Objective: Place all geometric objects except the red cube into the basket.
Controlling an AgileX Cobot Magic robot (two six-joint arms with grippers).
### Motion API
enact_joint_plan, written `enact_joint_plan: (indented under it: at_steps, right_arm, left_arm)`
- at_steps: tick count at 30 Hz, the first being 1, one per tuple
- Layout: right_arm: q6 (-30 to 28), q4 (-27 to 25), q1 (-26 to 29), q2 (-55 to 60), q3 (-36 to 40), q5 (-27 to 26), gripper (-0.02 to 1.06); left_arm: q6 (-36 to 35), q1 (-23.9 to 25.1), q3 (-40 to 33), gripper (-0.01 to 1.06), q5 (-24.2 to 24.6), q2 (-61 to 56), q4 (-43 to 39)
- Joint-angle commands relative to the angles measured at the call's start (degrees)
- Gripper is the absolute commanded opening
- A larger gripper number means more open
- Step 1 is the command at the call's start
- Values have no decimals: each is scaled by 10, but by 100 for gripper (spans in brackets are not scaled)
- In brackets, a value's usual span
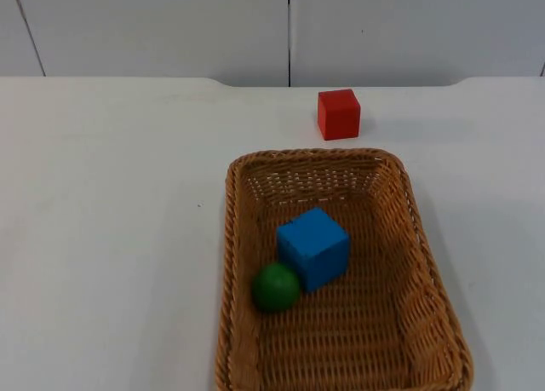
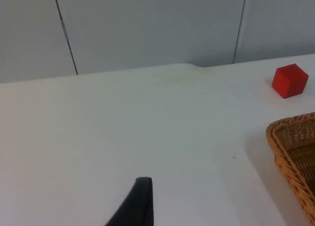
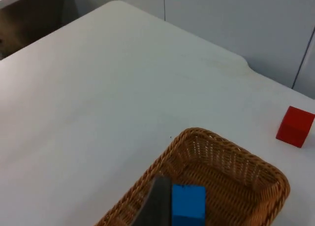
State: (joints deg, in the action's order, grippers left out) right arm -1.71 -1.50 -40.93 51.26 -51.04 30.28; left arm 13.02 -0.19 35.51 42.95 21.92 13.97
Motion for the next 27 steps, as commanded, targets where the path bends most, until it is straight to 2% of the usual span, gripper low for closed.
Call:
enact_joint_plan:
  at_steps: [1,7,12,13,18,19,24,27]
  right_arm:
    - [-7,-2,-3,-54,29,-1,78]
    - [-4,-2,-3,-189,95,25,78]
    - [9,-1,-3,-313,144,88,78]
    - [9,-1,-3,-313,144,88,78]
    - [24,-1,-3,-424,169,161,78]
    - [24,-1,-3,-424,169,161,78]
    - [26,0,-3,-509,169,237,78]
    - [26,3,-3,-513,169,267,78]
  left_arm:
    - [-6,2,-2,99,15,-25,11]
    - [-9,2,-2,99,53,-83,7]
    - [-9,2,-10,99,87,-150,-2]
    - [-9,2,-10,99,87,-150,-2]
    - [-9,2,-10,99,103,-219,-14]
    - [-9,2,-10,99,103,-219,-14]
    - [-41,3,-10,99,154,-219,-37]
    - [-58,3,-10,99,155,-219,-61]
